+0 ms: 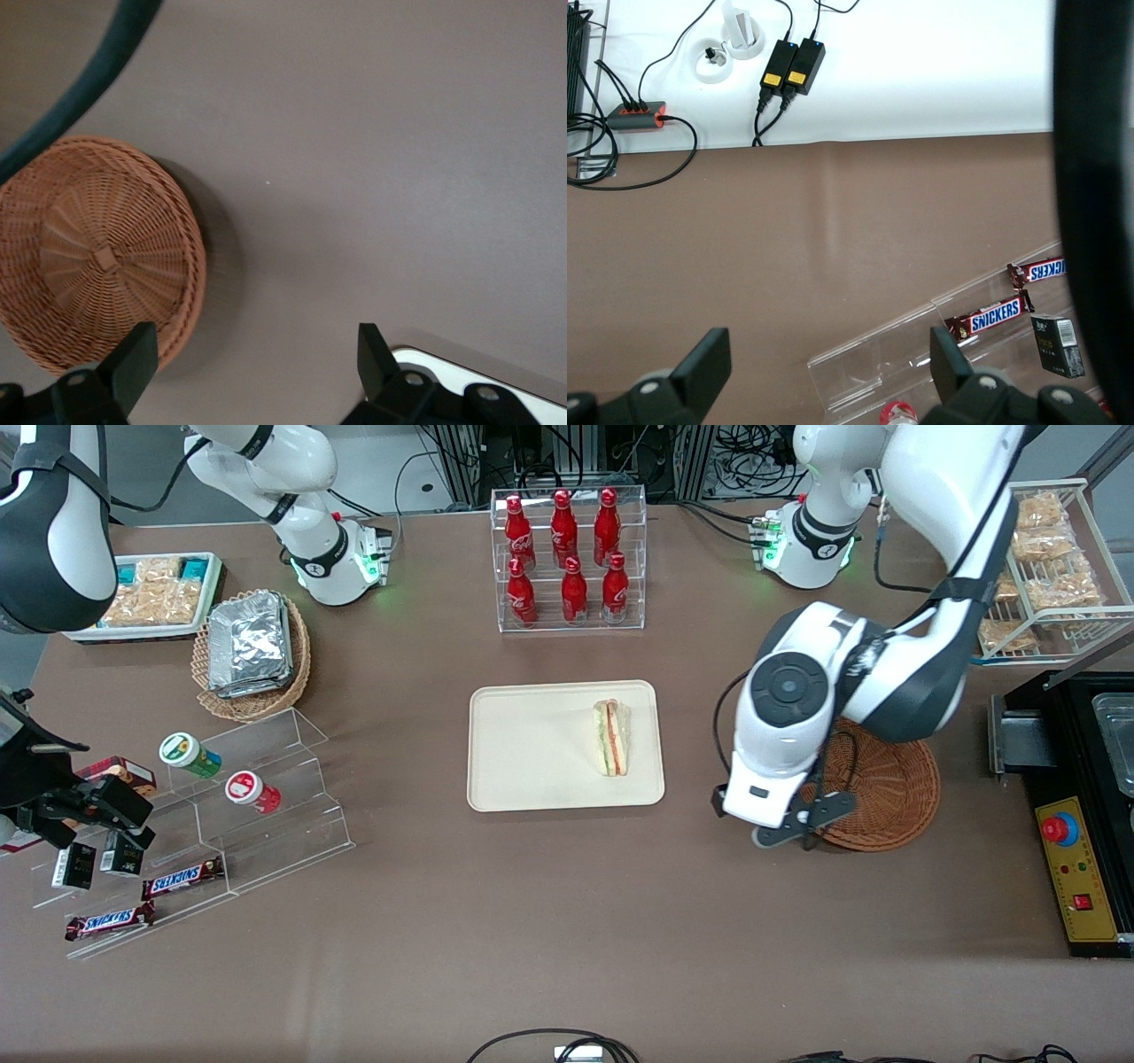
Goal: Place sandwich from basket to tray
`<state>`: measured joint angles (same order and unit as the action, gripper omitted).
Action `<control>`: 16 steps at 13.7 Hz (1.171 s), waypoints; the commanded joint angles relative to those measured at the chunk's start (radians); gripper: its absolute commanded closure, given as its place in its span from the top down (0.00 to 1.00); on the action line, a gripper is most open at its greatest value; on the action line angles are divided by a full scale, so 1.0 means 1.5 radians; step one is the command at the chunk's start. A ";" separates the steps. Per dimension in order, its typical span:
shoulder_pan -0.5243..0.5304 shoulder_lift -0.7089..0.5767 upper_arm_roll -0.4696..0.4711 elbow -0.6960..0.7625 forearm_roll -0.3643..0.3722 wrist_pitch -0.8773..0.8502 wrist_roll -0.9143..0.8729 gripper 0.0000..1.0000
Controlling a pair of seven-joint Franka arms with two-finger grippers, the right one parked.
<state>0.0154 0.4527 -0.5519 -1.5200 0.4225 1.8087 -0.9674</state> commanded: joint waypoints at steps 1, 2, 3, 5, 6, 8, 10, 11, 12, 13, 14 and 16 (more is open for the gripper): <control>0.022 -0.076 0.037 -0.026 -0.058 -0.027 0.088 0.99; 0.017 -0.103 0.071 -0.036 -0.092 -0.029 0.135 0.99; 0.016 -0.129 0.107 -0.039 -0.131 -0.033 0.194 0.99; 0.017 -0.176 0.154 -0.039 -0.174 -0.070 0.288 0.99; 0.017 -0.195 0.175 -0.039 -0.186 -0.097 0.337 0.99; 0.017 -0.231 0.214 -0.039 -0.214 -0.137 0.438 0.99; 0.025 -0.269 0.231 -0.049 -0.227 -0.162 0.562 0.99; 0.028 -0.287 0.235 -0.060 -0.227 -0.164 0.608 0.99; 0.032 -0.305 0.238 -0.074 -0.228 -0.164 0.626 0.99; 0.036 -0.320 0.238 -0.089 -0.232 -0.165 0.634 0.99; 0.047 -0.333 0.238 -0.100 -0.239 -0.165 0.650 0.99; 0.072 -0.351 0.238 -0.104 -0.269 -0.168 0.711 0.99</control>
<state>0.0802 -0.0164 -0.1932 -1.6320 0.0669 1.5583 0.0111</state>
